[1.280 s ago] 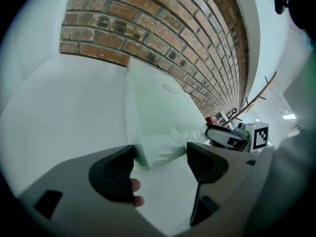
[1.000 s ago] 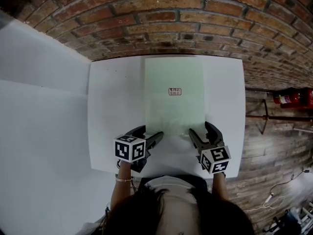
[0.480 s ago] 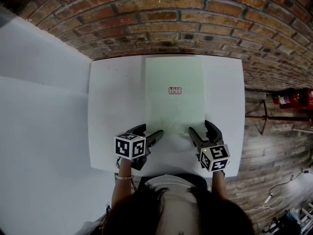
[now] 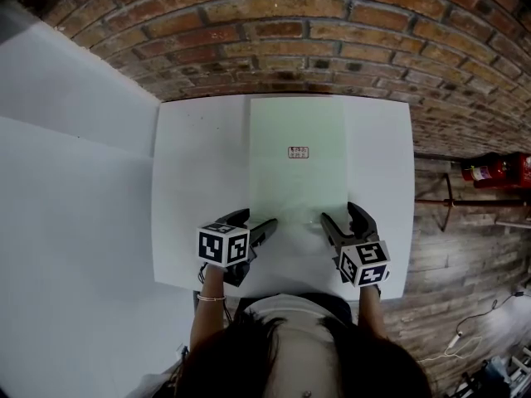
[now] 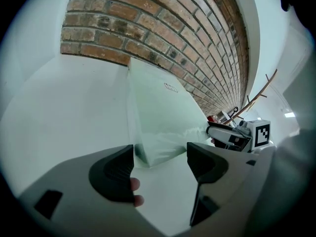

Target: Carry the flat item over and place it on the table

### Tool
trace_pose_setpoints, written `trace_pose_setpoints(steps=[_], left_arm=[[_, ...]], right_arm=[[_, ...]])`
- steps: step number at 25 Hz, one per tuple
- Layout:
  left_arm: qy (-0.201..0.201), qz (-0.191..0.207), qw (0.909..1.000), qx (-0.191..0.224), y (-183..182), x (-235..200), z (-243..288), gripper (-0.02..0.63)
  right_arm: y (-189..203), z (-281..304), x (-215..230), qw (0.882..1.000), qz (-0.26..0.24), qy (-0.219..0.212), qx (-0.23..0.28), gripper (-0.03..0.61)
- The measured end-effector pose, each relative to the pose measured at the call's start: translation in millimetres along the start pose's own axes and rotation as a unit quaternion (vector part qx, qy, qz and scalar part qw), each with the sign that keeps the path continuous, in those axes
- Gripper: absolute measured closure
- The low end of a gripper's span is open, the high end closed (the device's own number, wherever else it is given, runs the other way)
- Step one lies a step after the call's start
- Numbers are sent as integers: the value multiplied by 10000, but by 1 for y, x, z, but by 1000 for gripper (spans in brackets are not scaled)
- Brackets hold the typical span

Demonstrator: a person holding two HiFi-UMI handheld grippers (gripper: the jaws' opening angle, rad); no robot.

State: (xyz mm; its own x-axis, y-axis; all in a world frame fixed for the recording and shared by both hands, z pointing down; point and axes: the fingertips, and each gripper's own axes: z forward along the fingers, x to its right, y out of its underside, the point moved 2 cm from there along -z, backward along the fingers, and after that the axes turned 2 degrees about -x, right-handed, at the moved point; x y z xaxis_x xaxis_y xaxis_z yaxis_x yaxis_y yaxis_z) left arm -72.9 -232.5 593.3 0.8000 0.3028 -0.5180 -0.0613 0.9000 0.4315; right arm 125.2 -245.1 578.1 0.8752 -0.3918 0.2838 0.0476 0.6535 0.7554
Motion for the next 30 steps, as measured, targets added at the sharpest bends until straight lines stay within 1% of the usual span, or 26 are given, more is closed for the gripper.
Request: trace_pose_setpoints(steps=[4,16,24,30], left_arm=[[-24,37,10000,-36,5,0,-2,265],[-139,105,9998,129,4,0,-14,276],[-210,201,9992,270,4,5,-23,296],[-208,250,9986,418,3,8,-30,307]], right_arm=[[0,0,0,10000,20,11,-12,265],[6,-4,-2,9998,123,15,-138,265],[10,-12,-6,9998,57,59,-174,265],[6,-19,-9,9999,-35,124,-89,265]])
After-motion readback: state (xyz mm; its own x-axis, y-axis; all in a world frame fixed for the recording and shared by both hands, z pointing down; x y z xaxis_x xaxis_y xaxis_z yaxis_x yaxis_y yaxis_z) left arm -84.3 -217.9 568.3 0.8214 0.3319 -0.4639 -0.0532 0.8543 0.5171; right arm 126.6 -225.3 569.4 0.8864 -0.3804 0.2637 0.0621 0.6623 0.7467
